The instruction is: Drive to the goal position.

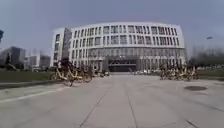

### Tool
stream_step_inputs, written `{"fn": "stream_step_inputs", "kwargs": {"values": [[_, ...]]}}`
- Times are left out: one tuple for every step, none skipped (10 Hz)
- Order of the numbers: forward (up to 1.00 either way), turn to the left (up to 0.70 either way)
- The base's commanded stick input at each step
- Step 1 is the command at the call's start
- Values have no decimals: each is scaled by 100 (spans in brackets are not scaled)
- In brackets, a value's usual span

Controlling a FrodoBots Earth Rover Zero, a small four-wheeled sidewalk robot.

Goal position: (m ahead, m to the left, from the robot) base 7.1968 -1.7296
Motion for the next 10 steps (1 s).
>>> {"fn": "stream_step_inputs", "kwargs": {"values": [[79,0],[85,0],[85,0],[85,0],[85,0],[85,0],[85,0],[85,0],[85,0],[85,0]]}}
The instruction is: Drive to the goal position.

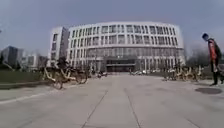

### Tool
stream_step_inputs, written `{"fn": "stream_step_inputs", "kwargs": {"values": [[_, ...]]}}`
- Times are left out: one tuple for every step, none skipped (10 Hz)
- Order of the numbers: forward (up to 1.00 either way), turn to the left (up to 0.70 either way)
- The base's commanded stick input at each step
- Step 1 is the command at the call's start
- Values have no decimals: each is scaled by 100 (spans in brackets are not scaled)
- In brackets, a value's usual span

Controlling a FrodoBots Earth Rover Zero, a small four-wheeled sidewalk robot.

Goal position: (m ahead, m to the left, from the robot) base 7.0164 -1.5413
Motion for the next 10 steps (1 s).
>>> {"fn": "stream_step_inputs", "kwargs": {"values": [[85,0],[85,0],[85,0],[85,0],[85,0],[85,0],[85,0],[85,0],[85,0],[85,0]]}}
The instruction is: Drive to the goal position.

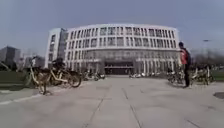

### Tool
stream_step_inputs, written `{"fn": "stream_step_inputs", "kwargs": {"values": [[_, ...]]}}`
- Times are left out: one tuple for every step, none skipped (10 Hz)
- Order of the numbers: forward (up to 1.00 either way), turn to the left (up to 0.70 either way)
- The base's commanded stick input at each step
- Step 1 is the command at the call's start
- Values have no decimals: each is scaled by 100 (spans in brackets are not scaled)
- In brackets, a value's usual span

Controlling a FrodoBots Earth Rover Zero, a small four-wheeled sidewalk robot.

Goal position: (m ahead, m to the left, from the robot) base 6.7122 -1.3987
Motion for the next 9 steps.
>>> {"fn": "stream_step_inputs", "kwargs": {"values": [[85,0],[85,0],[85,0],[85,0],[85,0],[85,0],[85,0],[85,0],[85,0]]}}
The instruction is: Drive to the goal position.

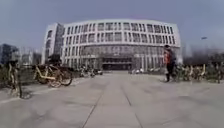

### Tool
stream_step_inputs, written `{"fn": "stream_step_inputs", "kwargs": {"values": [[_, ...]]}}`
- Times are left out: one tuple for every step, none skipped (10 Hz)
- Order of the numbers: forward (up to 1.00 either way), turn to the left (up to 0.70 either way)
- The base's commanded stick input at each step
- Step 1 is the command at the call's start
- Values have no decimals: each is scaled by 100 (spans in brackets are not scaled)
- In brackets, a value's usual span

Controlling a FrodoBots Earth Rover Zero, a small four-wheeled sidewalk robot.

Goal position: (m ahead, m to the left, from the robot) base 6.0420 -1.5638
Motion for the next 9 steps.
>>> {"fn": "stream_step_inputs", "kwargs": {"values": [[85,8],[85,31],[85,34],[85,33],[85,26],[85,19],[85,11],[85,4],[85,0]]}}
